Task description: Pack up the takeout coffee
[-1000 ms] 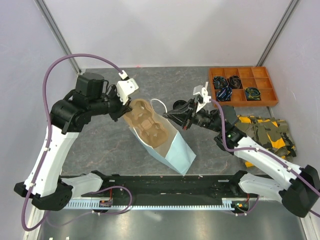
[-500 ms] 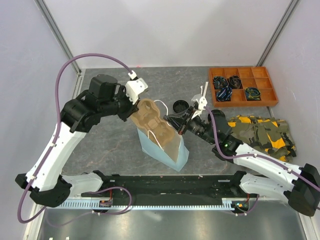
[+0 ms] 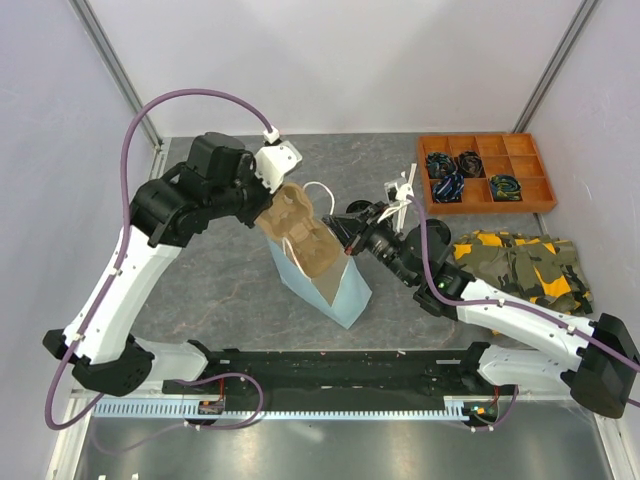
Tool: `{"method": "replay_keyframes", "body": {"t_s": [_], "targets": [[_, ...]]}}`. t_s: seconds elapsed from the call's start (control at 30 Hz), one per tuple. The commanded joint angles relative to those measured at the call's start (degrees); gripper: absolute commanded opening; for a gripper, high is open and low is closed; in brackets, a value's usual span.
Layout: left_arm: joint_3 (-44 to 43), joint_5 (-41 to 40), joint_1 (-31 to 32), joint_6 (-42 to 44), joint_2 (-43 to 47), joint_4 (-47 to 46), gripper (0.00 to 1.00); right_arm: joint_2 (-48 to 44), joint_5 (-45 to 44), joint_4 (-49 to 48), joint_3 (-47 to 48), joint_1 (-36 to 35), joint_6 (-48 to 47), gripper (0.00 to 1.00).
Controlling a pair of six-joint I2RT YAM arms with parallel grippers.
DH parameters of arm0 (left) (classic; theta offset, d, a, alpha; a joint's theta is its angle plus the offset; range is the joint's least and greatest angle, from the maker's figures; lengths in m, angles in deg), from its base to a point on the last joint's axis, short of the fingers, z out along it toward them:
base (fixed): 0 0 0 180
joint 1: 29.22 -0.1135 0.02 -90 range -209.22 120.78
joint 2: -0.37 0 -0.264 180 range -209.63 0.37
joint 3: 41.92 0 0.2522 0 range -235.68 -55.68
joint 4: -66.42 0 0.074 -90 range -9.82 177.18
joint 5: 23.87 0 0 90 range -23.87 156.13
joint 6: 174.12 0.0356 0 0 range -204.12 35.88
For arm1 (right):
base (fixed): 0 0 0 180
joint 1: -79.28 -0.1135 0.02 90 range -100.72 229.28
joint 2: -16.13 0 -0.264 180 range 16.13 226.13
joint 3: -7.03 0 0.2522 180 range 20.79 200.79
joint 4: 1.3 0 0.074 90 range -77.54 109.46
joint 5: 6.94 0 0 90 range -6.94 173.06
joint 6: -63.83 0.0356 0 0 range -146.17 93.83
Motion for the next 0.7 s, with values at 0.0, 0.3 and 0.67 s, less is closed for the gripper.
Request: {"method": "replay_keyframes", "body": {"t_s": [0.0,0.3,0.67], "targets": [[0.67,-0.95,1.89,-0.43,-0.43,1.08,0.02,-0.68,-3.13,2.21,2.20,-0.31,2.20,0.00],[5.51,-0.95,2.07,0.88,0.36,-0.94,0.02,-3.59,-0.32,15.56,3.95,-0.23,-11.32,0.27],[4.81,1.42,2.07,0.62,-0.42,-1.29,0.02,-0.25,5.92,27.08,8.52,-0.23,-19.43,0.31]]}}
